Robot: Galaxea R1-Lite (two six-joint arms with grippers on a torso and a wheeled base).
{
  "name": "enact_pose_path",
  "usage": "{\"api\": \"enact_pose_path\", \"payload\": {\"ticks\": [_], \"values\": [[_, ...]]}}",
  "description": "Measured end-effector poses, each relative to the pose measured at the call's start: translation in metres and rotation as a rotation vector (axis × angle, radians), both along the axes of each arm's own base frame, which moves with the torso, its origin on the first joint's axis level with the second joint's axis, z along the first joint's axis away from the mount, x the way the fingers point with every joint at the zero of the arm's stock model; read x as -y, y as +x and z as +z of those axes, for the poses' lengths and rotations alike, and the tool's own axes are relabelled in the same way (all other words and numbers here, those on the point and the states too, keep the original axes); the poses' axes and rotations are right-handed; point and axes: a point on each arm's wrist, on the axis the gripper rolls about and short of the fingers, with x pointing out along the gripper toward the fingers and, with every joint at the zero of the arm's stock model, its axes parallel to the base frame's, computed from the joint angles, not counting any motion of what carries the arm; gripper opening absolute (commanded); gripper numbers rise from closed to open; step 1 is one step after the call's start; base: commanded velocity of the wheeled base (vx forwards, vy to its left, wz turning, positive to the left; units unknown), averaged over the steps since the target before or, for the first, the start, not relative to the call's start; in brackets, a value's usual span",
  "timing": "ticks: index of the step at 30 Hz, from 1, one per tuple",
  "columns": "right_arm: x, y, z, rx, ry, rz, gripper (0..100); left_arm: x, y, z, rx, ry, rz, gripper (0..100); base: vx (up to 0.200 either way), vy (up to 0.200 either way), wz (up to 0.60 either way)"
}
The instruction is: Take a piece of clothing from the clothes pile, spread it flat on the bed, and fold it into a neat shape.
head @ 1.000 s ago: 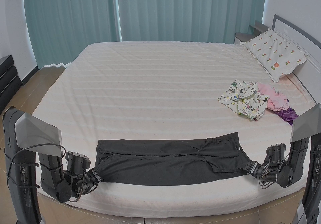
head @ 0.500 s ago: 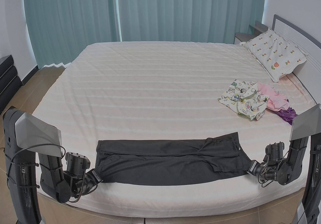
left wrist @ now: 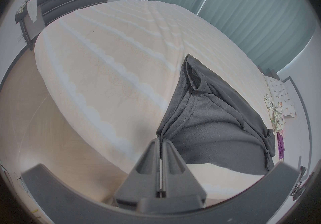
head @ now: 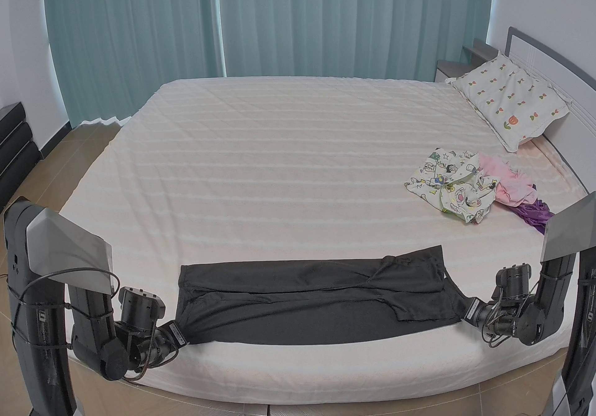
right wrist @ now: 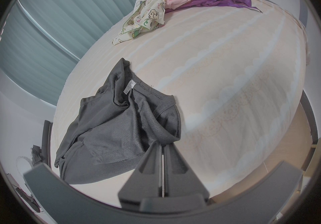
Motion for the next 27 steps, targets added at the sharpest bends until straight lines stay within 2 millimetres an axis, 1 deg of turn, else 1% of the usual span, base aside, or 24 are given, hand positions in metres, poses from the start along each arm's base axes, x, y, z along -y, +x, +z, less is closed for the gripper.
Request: {"api": "enact_pose_path", "payload": {"ticks": [15,16,17,18,27], "values": [[0.011,-0.004,0.004,-0.001,-0.028,-0.006,0,-0.002,-0.014,0.009,-0.021,0.036,-0.043,0,0.000,0.000,0.00],[0.011,-0.004,0.004,-0.001,-0.028,-0.006,100,-0.002,-0.014,0.009,-0.021,0.036,-0.044,0,0.000,0.000,0.00],[0.011,-0.004,0.004,-0.001,-0.028,-0.006,100,-0.002,-0.015,0.009,-0.021,0.037,-0.045,0,0.000,0.000,0.00],[0.011,-0.004,0.004,-0.001,-0.028,-0.005,100,-0.002,-0.015,0.009,-0.022,0.037,-0.046,100,0.000,0.000,0.00],[0.011,-0.002,0.006,0.016,-0.021,0.001,100,-0.004,-0.016,0.012,-0.015,0.049,-0.054,100,0.000,0.000,0.00]]}}
